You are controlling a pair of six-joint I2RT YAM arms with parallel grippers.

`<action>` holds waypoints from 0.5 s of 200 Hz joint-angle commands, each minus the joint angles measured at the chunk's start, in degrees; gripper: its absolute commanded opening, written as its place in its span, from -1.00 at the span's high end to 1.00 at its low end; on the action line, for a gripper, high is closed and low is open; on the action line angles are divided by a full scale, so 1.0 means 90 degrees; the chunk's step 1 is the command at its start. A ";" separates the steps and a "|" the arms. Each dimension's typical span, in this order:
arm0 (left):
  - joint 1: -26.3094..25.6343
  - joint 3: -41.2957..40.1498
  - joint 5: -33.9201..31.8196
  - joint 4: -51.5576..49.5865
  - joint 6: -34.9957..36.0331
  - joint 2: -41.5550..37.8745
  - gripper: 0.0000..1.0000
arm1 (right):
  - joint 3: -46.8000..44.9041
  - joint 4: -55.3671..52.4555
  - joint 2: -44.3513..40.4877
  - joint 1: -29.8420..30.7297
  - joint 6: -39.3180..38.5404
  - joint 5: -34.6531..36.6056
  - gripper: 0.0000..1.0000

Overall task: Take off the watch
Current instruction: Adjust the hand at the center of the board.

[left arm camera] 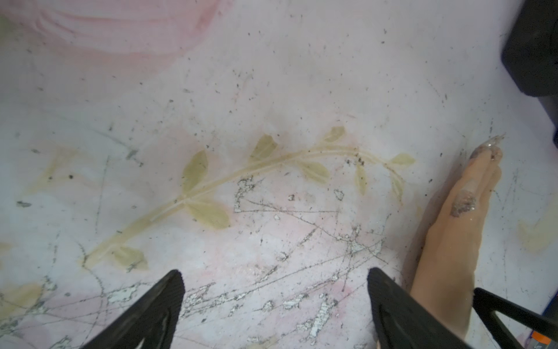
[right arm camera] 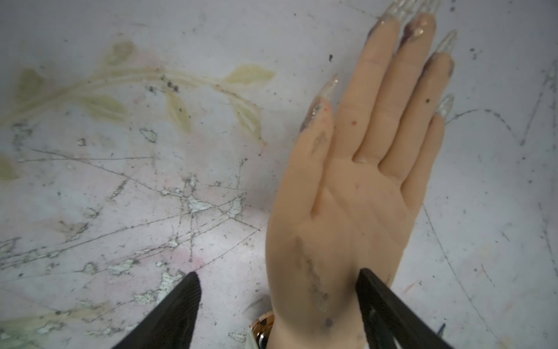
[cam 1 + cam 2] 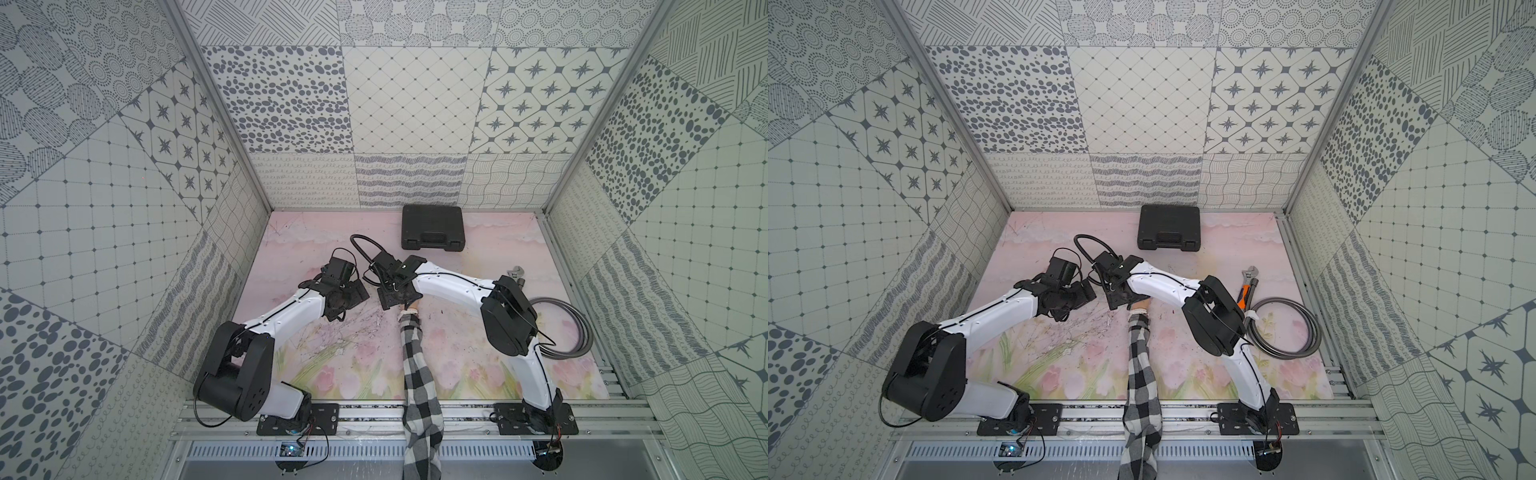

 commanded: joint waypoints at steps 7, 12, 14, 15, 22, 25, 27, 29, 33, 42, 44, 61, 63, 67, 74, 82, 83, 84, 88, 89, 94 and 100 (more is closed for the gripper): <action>0.0073 0.0283 -0.0279 -0.0579 0.0224 0.0068 -0.92 | -0.0389 0.0730 -0.0614 -0.0166 0.0059 -0.0638 -0.88; 0.0070 0.0321 -0.0252 -0.0580 0.0239 0.0099 -0.93 | -0.0455 0.0796 -0.0697 -0.0230 0.0081 -0.0740 -0.89; 0.0069 0.0336 -0.0247 -0.0583 0.0244 0.0112 -0.93 | -0.0482 0.0817 -0.0729 -0.0250 0.0091 -0.0780 -0.89; 0.0069 0.0345 -0.0237 -0.0582 0.0245 0.0117 -0.93 | -0.0497 0.0829 -0.0743 -0.0258 0.0094 -0.0795 -0.89; 0.0070 0.0397 -0.0189 -0.0576 0.0261 0.0164 -0.93 | -0.0609 0.0922 -0.0849 -0.0342 0.0137 -0.0934 -0.91; 0.0069 0.0415 -0.0168 -0.0573 0.0279 0.0178 -0.93 | -0.0655 0.0970 -0.0891 -0.0377 0.0150 -0.0987 -0.91; 0.0069 0.0430 -0.0148 -0.0561 0.0291 0.0185 -0.93 | -0.0683 0.1002 -0.0927 -0.0399 0.0159 -0.1013 -0.91; 0.0077 0.0441 -0.0131 -0.0554 0.0299 0.0195 -0.92 | -0.0707 0.1022 -0.0948 -0.0424 0.0169 -0.1049 -0.91; 0.0075 0.0468 -0.0099 -0.0538 0.0317 0.0217 -0.93 | -0.0750 0.1062 -0.1008 -0.0478 0.0188 -0.1109 -0.91; 0.0083 0.0523 -0.0034 -0.0513 0.0357 0.0252 -0.93 | -0.0841 0.1119 -0.1124 -0.0612 0.0230 -0.1237 -0.91; 0.0082 0.0552 -0.0015 -0.0512 0.0362 0.0258 -0.93 | -0.0856 0.1135 -0.1153 -0.0636 0.0240 -0.1259 -0.92; 0.0082 0.0714 0.0207 -0.0469 0.0476 0.0348 -0.93 | -0.1028 0.1241 -0.1442 -0.0895 0.0293 -0.1461 -0.91; 0.0085 0.0732 0.0239 -0.0472 0.0492 0.0365 -0.92 | -0.1050 0.1255 -0.1480 -0.0924 0.0293 -0.1476 -0.91; 0.0081 0.0771 0.0295 -0.0464 0.0503 0.0395 -0.93 | -0.1099 0.1278 -0.1552 -0.0980 0.0293 -0.1497 -0.91; 0.0085 0.0841 0.0379 -0.0303 0.0496 0.0461 -0.93 | -0.1196 0.1292 -0.1702 -0.1107 0.0288 -0.1533 -0.91; 0.0085 0.0906 0.0516 -0.0239 0.0451 0.0538 -0.93 | -0.1325 0.1311 -0.1881 -0.1245 0.0293 -0.1620 -0.91; 0.0087 0.0908 0.0536 -0.0229 0.0451 0.0550 -0.93 | -0.1344 0.1320 -0.1905 -0.1263 0.0293 -0.1640 -0.91; 0.0088 0.0919 0.0560 -0.0224 0.0441 0.0556 -0.93 | -0.1368 0.1329 -0.1926 -0.1282 0.0293 -0.1655 -0.91; 0.0081 0.0941 0.0661 -0.0197 0.0419 0.0603 -0.93 | -0.1469 0.1359 -0.2031 -0.1365 0.0290 -0.1711 -0.90; 0.0085 0.0950 0.0686 -0.0189 0.0416 0.0612 -0.93 | -0.1494 0.1373 -0.2063 -0.1387 0.0291 -0.1724 -0.90; 0.0083 0.0968 0.0805 -0.0130 0.0365 0.0657 -0.93 | -0.1646 0.1446 -0.2203 -0.1473 0.0297 -0.1806 -0.90; 0.0079 0.0974 0.0949 -0.0053 0.0319 0.0693 -0.92 | -0.1861 0.1557 -0.2378 -0.1592 0.0314 -0.1908 -0.89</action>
